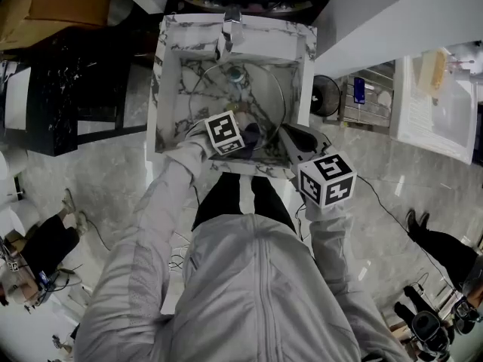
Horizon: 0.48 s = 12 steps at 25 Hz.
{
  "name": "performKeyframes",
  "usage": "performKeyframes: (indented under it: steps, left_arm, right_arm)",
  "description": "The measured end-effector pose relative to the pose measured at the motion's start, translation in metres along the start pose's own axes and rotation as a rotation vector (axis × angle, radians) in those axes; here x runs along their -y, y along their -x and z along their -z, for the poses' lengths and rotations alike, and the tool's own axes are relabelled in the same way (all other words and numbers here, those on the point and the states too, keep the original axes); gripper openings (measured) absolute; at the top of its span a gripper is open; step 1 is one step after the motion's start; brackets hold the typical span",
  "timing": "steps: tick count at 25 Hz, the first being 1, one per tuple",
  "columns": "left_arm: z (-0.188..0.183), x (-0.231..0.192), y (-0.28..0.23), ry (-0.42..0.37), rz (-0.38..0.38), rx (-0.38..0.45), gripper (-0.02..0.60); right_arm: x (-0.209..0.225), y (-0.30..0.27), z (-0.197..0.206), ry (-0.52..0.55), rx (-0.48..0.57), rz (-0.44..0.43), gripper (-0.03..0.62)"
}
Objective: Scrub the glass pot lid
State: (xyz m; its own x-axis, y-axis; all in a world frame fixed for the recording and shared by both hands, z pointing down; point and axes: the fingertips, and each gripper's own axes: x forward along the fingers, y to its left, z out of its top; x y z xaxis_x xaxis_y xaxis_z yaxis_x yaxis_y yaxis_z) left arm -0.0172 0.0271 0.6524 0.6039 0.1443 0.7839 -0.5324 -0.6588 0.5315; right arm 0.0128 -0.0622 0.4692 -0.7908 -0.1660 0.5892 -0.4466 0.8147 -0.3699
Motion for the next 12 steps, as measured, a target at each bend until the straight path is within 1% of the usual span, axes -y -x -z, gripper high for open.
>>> performKeyframes:
  steps: [3,6,9,12]
  left_arm:
    - [-0.013,0.005,0.009,-0.036,-0.030,0.059,0.064]
    - [-0.028,0.011,0.023,-0.072,-0.073,0.140,0.064]
    - [-0.046,0.010,0.050,-0.087,-0.169,0.228,0.064]
    - [-0.059,0.009,0.077,-0.078,-0.267,0.320,0.064]
  right_arm:
    - [0.000,0.003,-0.005,0.005,0.009,0.004,0.031]
    - [0.000,0.008,-0.015,0.018,0.023,0.011,0.031]
    - [0.000,0.014,-0.029,0.040,0.049,0.021,0.031]
    - [-0.001,0.023,-0.047,0.067,0.079,0.034,0.031]
